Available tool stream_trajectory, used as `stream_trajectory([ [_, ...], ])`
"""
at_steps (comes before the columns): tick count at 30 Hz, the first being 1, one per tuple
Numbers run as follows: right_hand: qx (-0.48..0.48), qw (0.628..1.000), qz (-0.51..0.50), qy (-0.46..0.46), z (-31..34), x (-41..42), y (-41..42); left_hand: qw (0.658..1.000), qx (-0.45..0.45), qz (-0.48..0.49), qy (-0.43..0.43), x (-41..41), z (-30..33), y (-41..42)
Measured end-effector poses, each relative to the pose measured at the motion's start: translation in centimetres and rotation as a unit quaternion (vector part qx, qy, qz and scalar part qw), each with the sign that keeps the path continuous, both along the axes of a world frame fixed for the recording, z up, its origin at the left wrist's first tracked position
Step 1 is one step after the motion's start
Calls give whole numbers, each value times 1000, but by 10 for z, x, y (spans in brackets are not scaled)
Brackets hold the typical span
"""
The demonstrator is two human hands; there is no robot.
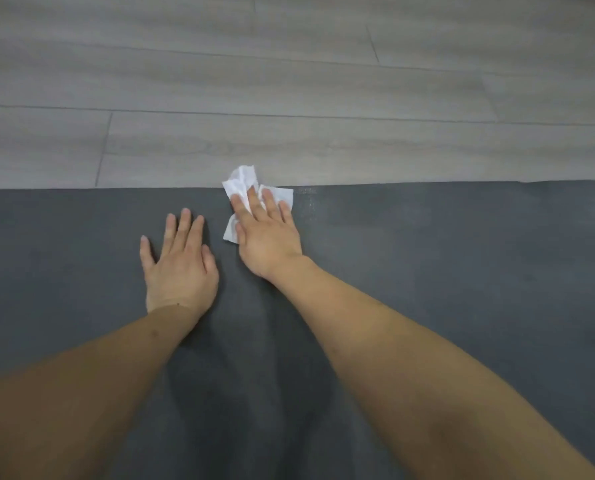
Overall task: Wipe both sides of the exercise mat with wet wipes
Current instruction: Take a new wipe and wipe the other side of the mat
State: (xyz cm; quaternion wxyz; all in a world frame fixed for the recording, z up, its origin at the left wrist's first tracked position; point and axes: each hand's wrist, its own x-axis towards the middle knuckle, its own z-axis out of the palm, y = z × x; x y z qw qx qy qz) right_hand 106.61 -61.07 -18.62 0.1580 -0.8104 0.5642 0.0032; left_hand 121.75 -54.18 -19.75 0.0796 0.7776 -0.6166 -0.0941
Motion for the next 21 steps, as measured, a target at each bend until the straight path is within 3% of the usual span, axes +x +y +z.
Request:
stream_trajectory([
  [4, -17, 1000, 11, 17, -1, -74, -6, 1000, 1, 2, -12, 2, -1, 2],
  [8, -24, 977, -204, 56, 2, -230, -9, 1000, -4, 6, -14, -2, 0, 2],
  [11, -8, 950, -308, 57, 2, -276, -6, 999, -1, 35, -26, -5, -1, 1],
  [13, -19, 939, -337, 63, 0, -247, -12, 997, 6, 74, -30, -7, 1, 0],
  [15, -32, 950, -300, 81, 1, -188, -18, 995, 4, 93, -22, -8, 2, 2],
  [18, -17, 988, -147, 35, 0, -73, -21, 995, -18, 94, 5, -7, 3, 1],
  [21, 21, 1000, -12, 5, 6, -2, -14, 993, -37, 109, 41, -3, 3, 3],
])
